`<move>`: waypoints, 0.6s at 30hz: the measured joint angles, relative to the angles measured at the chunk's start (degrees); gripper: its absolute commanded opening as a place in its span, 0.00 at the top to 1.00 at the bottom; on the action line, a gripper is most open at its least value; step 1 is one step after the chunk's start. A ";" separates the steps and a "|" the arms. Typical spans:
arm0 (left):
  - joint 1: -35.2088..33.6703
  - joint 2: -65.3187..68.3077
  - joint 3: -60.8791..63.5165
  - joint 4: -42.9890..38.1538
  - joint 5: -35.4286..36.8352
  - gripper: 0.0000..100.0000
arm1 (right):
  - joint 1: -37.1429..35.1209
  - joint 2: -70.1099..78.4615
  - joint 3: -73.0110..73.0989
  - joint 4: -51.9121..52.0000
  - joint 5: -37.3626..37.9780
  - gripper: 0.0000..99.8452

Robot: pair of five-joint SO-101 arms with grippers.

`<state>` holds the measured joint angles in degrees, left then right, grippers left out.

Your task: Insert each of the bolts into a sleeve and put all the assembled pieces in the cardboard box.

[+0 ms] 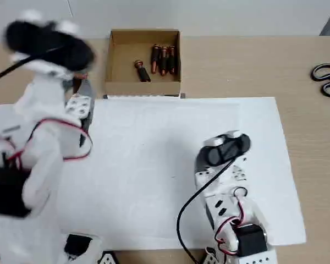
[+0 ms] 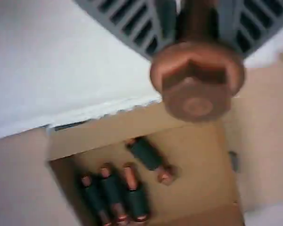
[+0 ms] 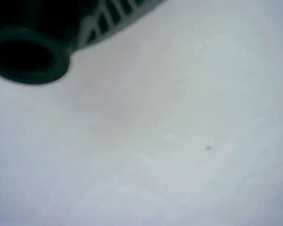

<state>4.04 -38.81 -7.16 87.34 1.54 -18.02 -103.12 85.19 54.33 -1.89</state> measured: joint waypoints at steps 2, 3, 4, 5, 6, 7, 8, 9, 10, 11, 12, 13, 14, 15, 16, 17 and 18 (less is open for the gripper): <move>0.09 -3.69 4.92 -0.97 8.09 0.99 | -1.49 0.00 -0.09 -2.90 0.09 1.00; 0.09 -5.45 7.47 -2.02 11.52 0.99 | -2.55 0.00 -0.09 -4.66 0.09 1.00; 0.09 -7.30 10.11 -3.43 14.86 0.99 | -3.52 0.00 -0.09 -6.07 0.09 1.00; 0.09 -9.23 12.92 -5.27 16.88 0.99 | -4.66 0.00 -0.09 -7.03 0.09 1.00; 0.09 -11.25 15.65 -7.21 18.55 0.99 | -6.15 0.00 -0.09 -7.47 0.09 1.00; 0.09 -13.36 18.64 -9.49 19.69 0.99 | -7.56 0.00 -0.09 -7.82 0.09 1.00; 0.09 -15.47 21.71 -11.96 20.92 0.99 | -9.05 0.00 -0.09 -8.00 0.09 1.00; 0.09 -17.76 24.88 -14.59 21.80 0.99 | -10.64 0.00 -0.09 -8.00 0.09 1.00; 0.44 -19.87 28.04 -17.58 22.86 0.99 | -12.22 0.00 -0.09 -8.00 0.09 1.00; 0.88 -22.24 31.38 -20.48 23.38 0.99 | -13.45 0.00 -0.09 -8.00 0.09 1.00; 1.41 -24.44 34.81 -23.30 23.74 0.99 | -14.33 0.00 0.18 -8.00 0.09 1.00; 1.93 -26.64 38.15 -25.85 23.91 0.99 | -15.30 0.00 0.26 -8.00 0.09 1.00; 2.64 -28.75 41.58 -28.04 24.26 0.99 | -16.26 0.00 0.26 -8.00 0.09 1.00; 3.60 -30.68 45.01 -29.80 24.44 0.99 | -17.05 0.00 0.26 -8.00 0.09 1.00; 4.57 -32.53 48.18 -31.47 24.44 0.99 | -17.67 0.00 0.26 -8.00 0.09 1.00; 5.54 -34.29 51.25 -32.97 24.62 0.99 | -18.20 0.00 0.26 -8.00 0.09 1.00; 6.59 -36.04 53.89 -34.29 24.97 0.99 | -18.73 0.00 0.26 -8.00 0.09 1.00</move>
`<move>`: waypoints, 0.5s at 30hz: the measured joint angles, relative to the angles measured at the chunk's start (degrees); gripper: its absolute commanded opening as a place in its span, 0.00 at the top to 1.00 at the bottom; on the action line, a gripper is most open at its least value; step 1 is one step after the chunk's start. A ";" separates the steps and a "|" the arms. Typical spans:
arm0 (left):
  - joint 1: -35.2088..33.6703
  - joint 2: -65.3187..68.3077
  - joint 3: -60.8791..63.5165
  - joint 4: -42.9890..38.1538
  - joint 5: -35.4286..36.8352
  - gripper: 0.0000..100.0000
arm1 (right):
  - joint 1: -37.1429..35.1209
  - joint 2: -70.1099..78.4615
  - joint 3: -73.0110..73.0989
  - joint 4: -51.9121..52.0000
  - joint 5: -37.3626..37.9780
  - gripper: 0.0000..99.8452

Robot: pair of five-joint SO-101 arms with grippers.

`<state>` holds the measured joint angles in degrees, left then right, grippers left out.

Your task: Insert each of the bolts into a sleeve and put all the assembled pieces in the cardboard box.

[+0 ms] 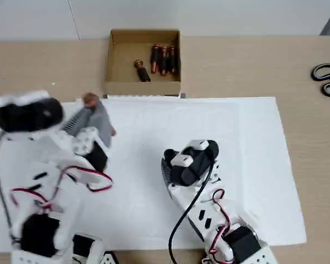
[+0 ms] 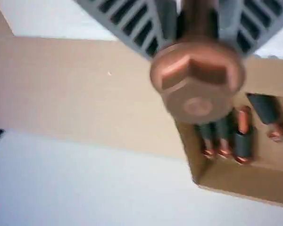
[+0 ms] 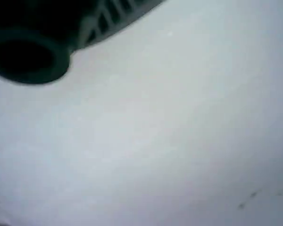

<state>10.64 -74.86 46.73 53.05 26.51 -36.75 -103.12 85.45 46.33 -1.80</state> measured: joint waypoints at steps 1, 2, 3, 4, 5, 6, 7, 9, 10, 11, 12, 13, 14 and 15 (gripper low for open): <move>0.79 -1.67 2.20 -1.23 0.53 0.99 | -0.62 0.00 0.00 0.00 0.00 1.00; 1.58 -3.25 4.04 -2.20 1.23 0.99 | -1.32 0.00 0.00 0.00 0.00 1.00; 2.20 -4.75 5.63 -2.81 2.02 0.99 | -1.85 0.00 0.00 0.00 0.00 1.00; 2.90 -6.15 7.03 -3.34 2.73 0.99 | -2.29 0.00 0.00 0.00 0.00 1.00; 3.60 -7.38 8.26 -3.43 3.34 0.99 | -2.90 0.00 0.00 0.00 0.00 1.00; 4.31 -8.70 9.58 -3.60 3.96 0.99 | -3.52 0.00 0.00 0.00 0.00 1.00; 4.84 -9.76 10.55 -3.60 4.31 0.99 | -4.04 0.00 0.00 0.00 0.00 1.00; 5.71 -12.04 12.75 -3.60 4.57 0.99 | -5.01 0.00 0.00 0.00 0.00 1.00; 6.33 -13.27 13.80 -3.60 4.57 0.99 | -5.45 0.00 0.00 0.00 0.00 1.00; 6.86 -14.24 14.86 -3.60 4.57 0.99 | -5.80 0.00 0.00 0.00 0.00 1.00; 7.47 -15.30 15.91 -3.60 4.57 0.99 | -5.98 0.00 0.00 0.00 0.00 1.00; 8.26 -16.09 16.70 -3.60 4.57 0.99 | -6.07 0.00 0.00 0.00 0.00 1.00; 9.05 -16.97 17.41 -3.60 4.57 0.99 | -6.07 0.00 0.00 0.00 0.00 1.00; 9.85 -17.67 17.93 -3.52 4.57 0.99 | -6.07 0.00 0.00 0.00 0.00 1.00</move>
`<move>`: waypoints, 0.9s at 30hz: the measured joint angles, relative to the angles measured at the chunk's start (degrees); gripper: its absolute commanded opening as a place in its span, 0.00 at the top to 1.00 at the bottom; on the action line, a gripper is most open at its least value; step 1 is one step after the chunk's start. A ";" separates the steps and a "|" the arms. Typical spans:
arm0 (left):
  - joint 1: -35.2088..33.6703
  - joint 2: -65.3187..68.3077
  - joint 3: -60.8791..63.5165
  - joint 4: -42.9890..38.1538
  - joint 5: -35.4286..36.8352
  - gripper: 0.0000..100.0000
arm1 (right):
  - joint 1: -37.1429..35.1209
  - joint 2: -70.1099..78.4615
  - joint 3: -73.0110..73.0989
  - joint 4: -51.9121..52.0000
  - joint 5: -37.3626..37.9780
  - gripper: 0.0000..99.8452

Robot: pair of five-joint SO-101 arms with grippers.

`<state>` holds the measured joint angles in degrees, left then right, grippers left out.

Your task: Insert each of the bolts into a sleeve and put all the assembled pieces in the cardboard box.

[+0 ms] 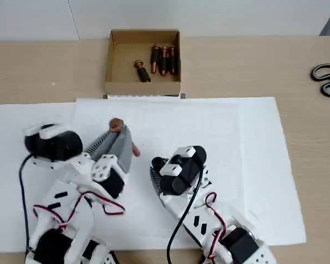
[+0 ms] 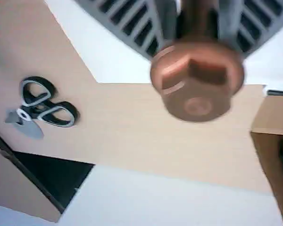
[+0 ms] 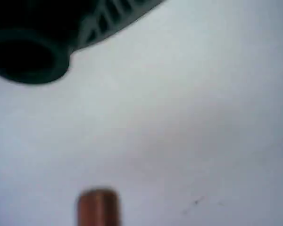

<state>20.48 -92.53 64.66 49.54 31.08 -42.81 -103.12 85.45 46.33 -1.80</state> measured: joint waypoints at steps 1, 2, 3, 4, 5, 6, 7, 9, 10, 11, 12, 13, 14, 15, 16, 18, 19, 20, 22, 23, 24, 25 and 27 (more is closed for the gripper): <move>0.79 -0.70 0.53 0.35 0.00 0.99 | 0.00 0.00 0.00 0.00 0.00 1.00; 1.32 -1.41 1.05 0.79 0.00 0.99 | 0.00 0.00 0.00 0.00 0.00 1.00; 1.85 -1.93 1.67 1.23 0.00 0.99 | 0.00 0.00 0.00 0.00 0.00 1.00; 2.11 -2.37 2.29 1.23 0.00 0.99 | -0.09 0.00 0.00 0.00 0.00 1.00; 2.20 -2.90 2.90 1.23 0.00 0.99 | -0.62 0.00 0.00 0.00 0.00 1.00; 2.20 -3.34 3.43 1.23 0.00 0.99 | -1.32 0.00 0.00 0.00 0.00 1.00; 2.29 -3.69 4.04 1.23 0.00 0.99 | -2.02 0.00 0.00 0.00 0.00 1.00; 2.37 -4.22 4.92 1.23 0.00 0.99 | -3.69 0.00 0.00 0.00 0.00 1.00; 2.73 -4.22 4.92 1.23 0.09 0.99 | -4.04 0.00 0.00 0.00 0.00 1.00; 2.73 -4.40 4.92 1.23 0.09 0.99 | -4.04 0.00 0.00 0.00 0.00 1.00; 2.73 -4.40 4.92 1.23 0.09 0.99 | -4.13 0.00 0.00 0.00 0.00 1.00; 2.73 -4.40 4.92 1.23 0.09 0.99 | -4.13 0.00 0.00 0.00 0.00 1.00; 2.90 -4.40 4.92 1.23 0.09 0.99 | -4.13 0.00 0.00 0.00 0.00 1.00; 3.08 -4.40 4.92 1.23 0.09 0.99 | -4.13 0.00 0.00 0.00 0.00 1.00; 3.08 -4.40 4.92 1.23 0.09 0.99 | -4.13 0.00 0.00 0.00 0.00 1.00; 2.99 -4.40 4.92 1.23 0.09 0.99 | -4.13 0.00 0.00 0.00 0.00 1.00; 2.99 -4.40 4.92 1.23 0.09 0.99 | -4.13 0.00 0.00 0.00 0.00 1.00; 2.99 -4.40 4.92 1.23 0.09 0.99 | -4.13 0.00 0.00 0.00 0.00 1.00; 3.87 -4.40 4.92 1.23 0.09 0.99 | -4.13 0.00 0.00 0.00 0.00 1.00; 4.57 -4.40 4.92 1.23 0.09 0.99 | -4.13 0.00 0.00 0.00 0.00 1.00; 5.10 -4.40 4.92 1.23 0.09 0.99 | -4.13 0.00 0.00 0.00 0.00 1.00; 5.71 -4.40 4.92 1.23 0.09 0.99 | -4.31 0.00 0.00 0.00 0.00 1.00; 6.07 -4.40 4.92 1.23 0.09 0.99 | -4.48 0.00 0.00 0.00 0.00 1.00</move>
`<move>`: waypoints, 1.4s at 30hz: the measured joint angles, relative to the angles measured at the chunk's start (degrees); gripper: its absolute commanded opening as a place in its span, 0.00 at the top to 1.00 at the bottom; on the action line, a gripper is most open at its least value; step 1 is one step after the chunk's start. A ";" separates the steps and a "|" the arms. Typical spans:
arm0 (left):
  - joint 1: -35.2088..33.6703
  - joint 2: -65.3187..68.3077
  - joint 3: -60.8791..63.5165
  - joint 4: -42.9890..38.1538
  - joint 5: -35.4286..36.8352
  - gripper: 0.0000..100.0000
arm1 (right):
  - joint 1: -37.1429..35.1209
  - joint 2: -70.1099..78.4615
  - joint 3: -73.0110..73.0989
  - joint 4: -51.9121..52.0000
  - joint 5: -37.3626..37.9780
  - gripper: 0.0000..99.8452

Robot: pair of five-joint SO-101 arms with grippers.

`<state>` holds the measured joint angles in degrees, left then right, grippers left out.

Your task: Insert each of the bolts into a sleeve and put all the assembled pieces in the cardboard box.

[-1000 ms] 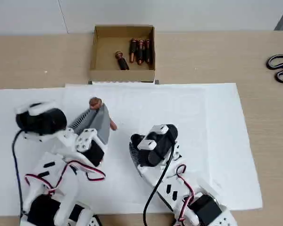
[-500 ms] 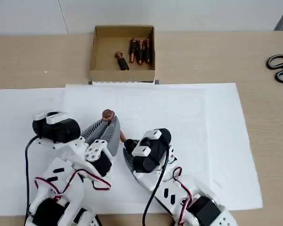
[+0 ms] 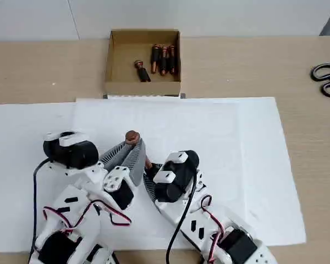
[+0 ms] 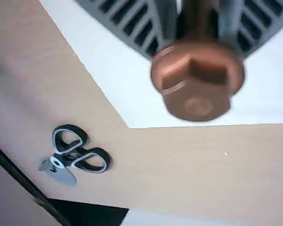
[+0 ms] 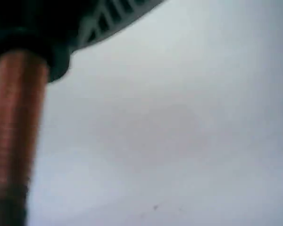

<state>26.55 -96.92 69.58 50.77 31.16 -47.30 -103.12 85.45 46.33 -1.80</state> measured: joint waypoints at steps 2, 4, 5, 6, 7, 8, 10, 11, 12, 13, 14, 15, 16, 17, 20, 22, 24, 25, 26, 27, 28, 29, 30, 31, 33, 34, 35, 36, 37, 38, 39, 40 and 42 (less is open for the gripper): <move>-0.18 0.00 0.00 0.00 0.00 0.99 | 0.00 0.00 0.00 0.00 0.00 1.00; 0.00 0.00 0.00 0.00 0.00 0.99 | 0.00 0.00 0.00 0.00 0.00 1.00; 0.09 0.00 0.00 0.09 0.00 0.99 | 0.00 0.00 0.00 0.00 0.00 1.00; 0.26 0.00 0.00 0.26 0.00 0.99 | 0.00 0.00 0.00 0.00 0.00 1.00; 0.26 0.00 0.00 0.26 0.00 0.99 | 0.00 0.00 0.00 0.00 0.00 1.00; 0.26 0.00 0.00 0.26 0.00 0.99 | 0.00 0.00 0.00 0.00 0.00 1.00; 0.26 0.00 0.00 1.23 0.00 0.99 | -0.09 0.00 0.00 0.00 0.00 1.00; 0.18 0.00 0.00 1.93 0.00 0.99 | -0.18 0.00 0.00 0.00 0.00 1.00; 0.26 0.00 0.00 2.73 0.00 0.99 | -0.18 0.00 0.00 0.00 0.00 1.00; 0.70 0.00 0.00 3.60 0.09 0.99 | -0.18 0.00 0.00 0.00 0.00 1.00; 1.14 0.00 0.00 4.57 0.18 0.99 | -0.18 0.00 0.00 0.00 0.00 1.00; 1.76 0.00 0.00 5.54 0.26 0.99 | -0.18 0.00 0.00 0.00 0.00 1.00; 2.37 0.00 0.00 6.51 0.09 0.99 | -0.18 0.00 0.00 0.00 0.00 1.00; 2.99 0.00 0.00 7.38 0.00 0.99 | -0.18 0.00 0.00 0.00 0.00 1.00; 4.92 -0.09 -0.09 8.88 -0.18 0.99 | -0.09 0.00 0.09 0.00 0.09 1.00; 5.98 -0.09 -0.09 9.32 -0.26 0.99 | -0.09 0.00 0.09 0.00 0.09 1.00; 6.95 -0.79 0.18 9.76 -0.35 0.99 | -0.09 0.09 0.09 0.00 0.18 1.00; 7.30 -0.88 0.62 9.93 -0.35 0.99 | -0.09 0.09 0.18 0.00 0.18 1.00; 7.74 -0.97 1.49 10.20 -0.70 0.99 | -0.09 0.09 0.18 0.00 0.18 1.00; 8.44 0.09 2.55 10.64 -1.49 0.99 | -0.09 -0.09 -0.18 0.00 0.18 1.00; 8.97 0.00 3.34 10.90 -2.55 0.99 | 0.00 0.09 0.00 0.00 0.18 1.00; 9.14 -0.44 4.31 11.08 -3.60 0.99 | -0.09 0.09 0.09 0.09 0.18 1.00; 9.14 -0.97 4.92 10.90 -4.57 0.99 | 0.00 0.09 0.09 0.09 0.18 1.00; 9.23 -0.97 5.54 10.73 -5.36 0.99 | 0.00 0.09 0.09 0.09 0.18 1.00; 9.41 -1.05 6.59 10.64 -6.51 0.99 | 0.00 0.26 0.35 0.18 0.18 1.00; 9.41 -1.05 6.86 10.64 -6.77 0.99 | 0.00 0.26 0.35 0.18 0.18 1.00; 9.41 -1.05 6.86 10.46 -6.95 0.99 | 0.00 0.26 0.35 0.18 0.18 1.00; 9.41 -1.05 6.95 10.20 -7.12 0.99 | 0.00 0.26 0.35 0.18 0.18 1.00; 9.41 -1.05 6.95 9.93 -7.12 0.99 | 0.00 0.26 0.35 0.18 0.18 1.00; 9.41 -1.05 6.95 9.85 -7.12 0.99 | 0.00 0.26 0.35 0.18 0.18 1.00; 9.41 -1.05 6.95 9.76 -7.12 0.99 | 0.00 0.26 0.35 0.18 0.18 1.00; 9.41 -1.05 7.03 9.76 -7.12 0.98 | 0.00 0.26 0.35 0.18 0.18 1.00; 9.41 -1.05 7.12 9.76 -7.12 0.92 | 0.00 0.26 0.35 0.18 0.18 1.00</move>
<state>35.96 -97.98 76.70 60.53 24.04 -47.30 -102.86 85.80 46.51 -1.63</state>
